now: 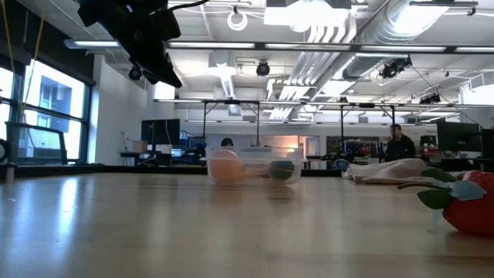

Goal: Pick and placing Produce into tupperware
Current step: Put the green pea into the transparent bin

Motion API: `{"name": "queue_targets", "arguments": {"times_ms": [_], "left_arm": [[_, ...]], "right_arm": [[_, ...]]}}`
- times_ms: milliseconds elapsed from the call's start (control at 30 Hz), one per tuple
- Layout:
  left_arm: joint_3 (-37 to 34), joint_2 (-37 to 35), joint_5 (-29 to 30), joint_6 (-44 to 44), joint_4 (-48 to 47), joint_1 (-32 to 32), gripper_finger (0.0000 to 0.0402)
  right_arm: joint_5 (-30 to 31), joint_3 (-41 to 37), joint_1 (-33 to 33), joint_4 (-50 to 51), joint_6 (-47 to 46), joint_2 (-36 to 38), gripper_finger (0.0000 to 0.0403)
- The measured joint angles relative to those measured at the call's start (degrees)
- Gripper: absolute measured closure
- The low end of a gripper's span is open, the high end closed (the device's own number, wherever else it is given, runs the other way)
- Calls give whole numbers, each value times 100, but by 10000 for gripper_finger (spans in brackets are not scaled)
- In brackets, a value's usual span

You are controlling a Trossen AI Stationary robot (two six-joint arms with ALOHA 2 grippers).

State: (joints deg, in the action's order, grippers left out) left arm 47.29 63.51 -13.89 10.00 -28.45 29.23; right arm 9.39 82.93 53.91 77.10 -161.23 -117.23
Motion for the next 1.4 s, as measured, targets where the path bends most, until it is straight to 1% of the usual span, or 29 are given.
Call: {"name": "queue_targets", "arguments": {"times_ms": [333,567,733,833,933,1033,1133,1267,1333,1400], "left_arm": [[-1,0,1,0,0,-1,380],[0,-1,1,0,0,0,380],[0,0,2,0,-2,1,380],[-1,-1,1,0,-1,-1,380],[0,0,0,0,-2,1,380],[-1,0,1,0,-1,-1,380],[0,0,1,0,-1,0,380],[-1,-1,1,0,-1,0,380],[-2,0,0,0,-2,-1,380],[0,-2,0,0,0,-1,380]], "right_arm": [[1175,803,-443,1280,976,11,259],[1998,1068,-991,1286,2168,86,259],[2638,1069,-1511,1289,3203,221,259],[3047,1071,-1947,1246,4031,376,259],[3270,1072,-2472,970,4999,550,258],[3366,1076,-3066,428,6207,683,258],[3275,1076,-3685,-300,7487,758,258],[2800,1076,-4492,-1434,9151,785,258],[2485,1076,-4840,-1866,9736,767,258],[2221,1077,-5147,-2240,10132,695,258]]}}
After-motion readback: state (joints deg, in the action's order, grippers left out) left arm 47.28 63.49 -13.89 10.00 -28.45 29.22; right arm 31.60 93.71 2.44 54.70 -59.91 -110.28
